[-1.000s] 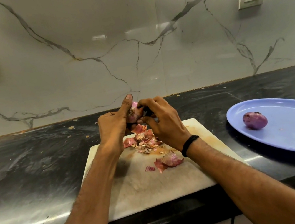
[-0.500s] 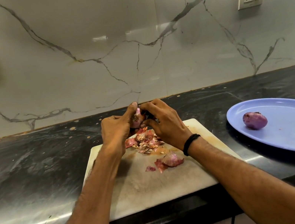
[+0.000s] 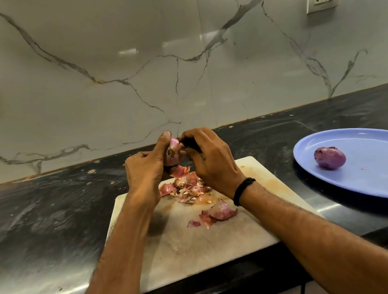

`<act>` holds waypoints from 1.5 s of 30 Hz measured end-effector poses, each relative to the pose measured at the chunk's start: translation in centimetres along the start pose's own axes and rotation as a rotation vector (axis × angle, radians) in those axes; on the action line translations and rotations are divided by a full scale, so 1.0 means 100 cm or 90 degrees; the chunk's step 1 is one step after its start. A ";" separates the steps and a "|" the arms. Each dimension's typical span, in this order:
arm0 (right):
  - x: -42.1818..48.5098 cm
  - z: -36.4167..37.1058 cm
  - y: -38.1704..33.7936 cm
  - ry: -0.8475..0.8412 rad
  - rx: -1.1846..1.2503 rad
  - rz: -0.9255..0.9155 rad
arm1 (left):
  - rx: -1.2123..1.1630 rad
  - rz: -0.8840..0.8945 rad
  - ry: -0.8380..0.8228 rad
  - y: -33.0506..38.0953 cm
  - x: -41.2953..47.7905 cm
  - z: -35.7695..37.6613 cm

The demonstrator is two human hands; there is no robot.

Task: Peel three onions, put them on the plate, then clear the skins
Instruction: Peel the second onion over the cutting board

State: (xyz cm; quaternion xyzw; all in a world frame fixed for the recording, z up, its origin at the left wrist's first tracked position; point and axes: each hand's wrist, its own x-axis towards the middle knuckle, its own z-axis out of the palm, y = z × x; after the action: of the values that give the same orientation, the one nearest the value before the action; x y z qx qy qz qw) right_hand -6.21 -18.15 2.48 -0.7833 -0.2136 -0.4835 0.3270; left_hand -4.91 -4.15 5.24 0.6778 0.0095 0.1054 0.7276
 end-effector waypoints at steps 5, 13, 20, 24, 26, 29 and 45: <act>0.000 -0.001 0.001 0.012 -0.041 -0.008 | 0.004 -0.002 -0.017 0.000 0.000 0.001; 0.001 -0.001 0.002 0.035 -0.048 -0.010 | 0.014 -0.006 -0.033 0.000 -0.003 0.002; 0.000 0.002 0.003 0.018 -0.053 0.004 | -0.023 -0.030 -0.018 0.003 -0.004 0.002; -0.001 0.001 0.002 0.010 -0.036 0.007 | -0.057 -0.034 0.015 0.006 -0.002 0.000; -0.001 0.000 -0.001 -0.007 -0.027 0.019 | -0.064 -0.036 0.019 0.006 -0.002 -0.001; -0.002 0.000 -0.002 -0.045 0.005 0.034 | -0.062 -0.032 0.011 0.005 -0.001 0.000; -0.002 0.002 0.000 -0.062 -0.025 0.003 | -0.046 -0.011 -0.058 0.008 -0.008 0.003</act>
State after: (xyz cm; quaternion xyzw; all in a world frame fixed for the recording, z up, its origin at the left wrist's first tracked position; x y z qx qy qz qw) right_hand -6.17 -18.04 2.28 -0.8128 -0.2179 -0.4481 0.3017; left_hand -5.76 -4.49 5.98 0.6550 -0.0214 0.0683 0.7522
